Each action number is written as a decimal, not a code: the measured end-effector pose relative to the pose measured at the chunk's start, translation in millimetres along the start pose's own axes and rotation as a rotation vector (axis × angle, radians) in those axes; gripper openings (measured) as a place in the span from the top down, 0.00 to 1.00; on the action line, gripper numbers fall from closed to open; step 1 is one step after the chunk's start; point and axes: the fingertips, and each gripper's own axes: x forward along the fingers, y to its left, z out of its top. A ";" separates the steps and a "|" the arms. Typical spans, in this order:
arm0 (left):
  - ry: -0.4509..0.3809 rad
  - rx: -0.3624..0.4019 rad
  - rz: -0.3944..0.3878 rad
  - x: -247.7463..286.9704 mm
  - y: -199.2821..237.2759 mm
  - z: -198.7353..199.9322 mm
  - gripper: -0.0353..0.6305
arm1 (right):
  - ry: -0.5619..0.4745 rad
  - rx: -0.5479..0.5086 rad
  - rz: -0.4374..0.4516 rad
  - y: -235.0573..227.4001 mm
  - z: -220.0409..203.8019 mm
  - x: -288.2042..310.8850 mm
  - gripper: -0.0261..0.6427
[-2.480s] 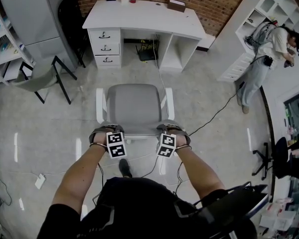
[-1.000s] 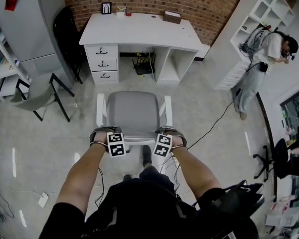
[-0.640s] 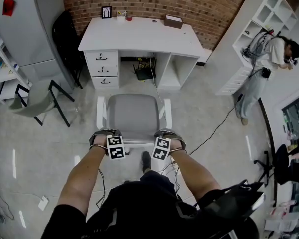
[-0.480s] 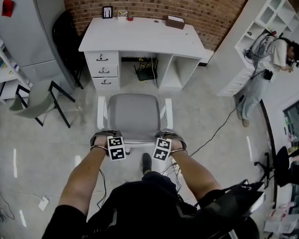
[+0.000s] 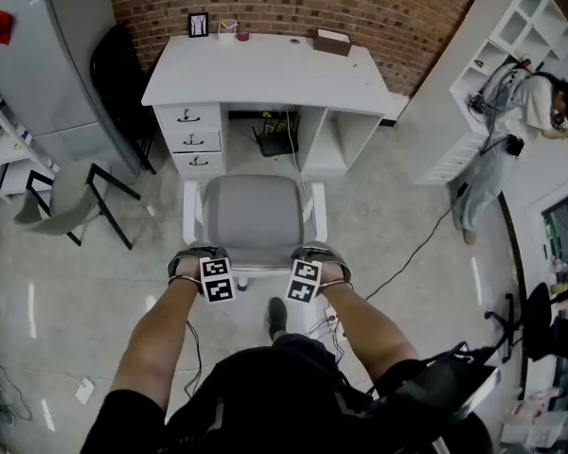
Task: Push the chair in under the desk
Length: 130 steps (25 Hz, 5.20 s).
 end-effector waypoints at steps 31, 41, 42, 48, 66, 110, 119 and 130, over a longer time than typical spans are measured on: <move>0.053 -0.086 -0.021 41.8 107.0 39.1 0.88 | -0.026 -0.087 0.013 -121.3 -35.2 39.0 0.86; 0.072 -0.089 -0.011 47.8 122.4 42.0 0.88 | -0.036 -0.118 0.003 -135.8 -38.3 43.2 0.89; 0.075 -0.090 -0.004 48.4 125.1 41.8 0.88 | -0.034 -0.118 0.008 -138.3 -38.1 44.0 0.89; 0.082 -0.093 -0.006 51.6 132.1 46.5 0.88 | -0.025 -0.123 0.016 -145.9 -43.9 45.2 0.89; 0.058 -0.002 0.032 69.3 198.7 47.0 0.90 | 0.002 -0.070 -0.004 -200.0 -43.4 65.9 0.89; 0.044 0.044 0.040 97.7 318.0 41.4 0.91 | 0.021 -0.049 -0.038 -314.1 -32.4 106.3 0.89; 0.047 0.038 0.020 100.0 319.0 42.9 0.92 | 0.004 -0.034 -0.047 -318.3 -33.0 107.2 0.86; -0.136 0.014 0.048 81.3 319.7 53.6 0.80 | -0.056 0.208 -0.074 -320.0 -24.9 68.2 0.65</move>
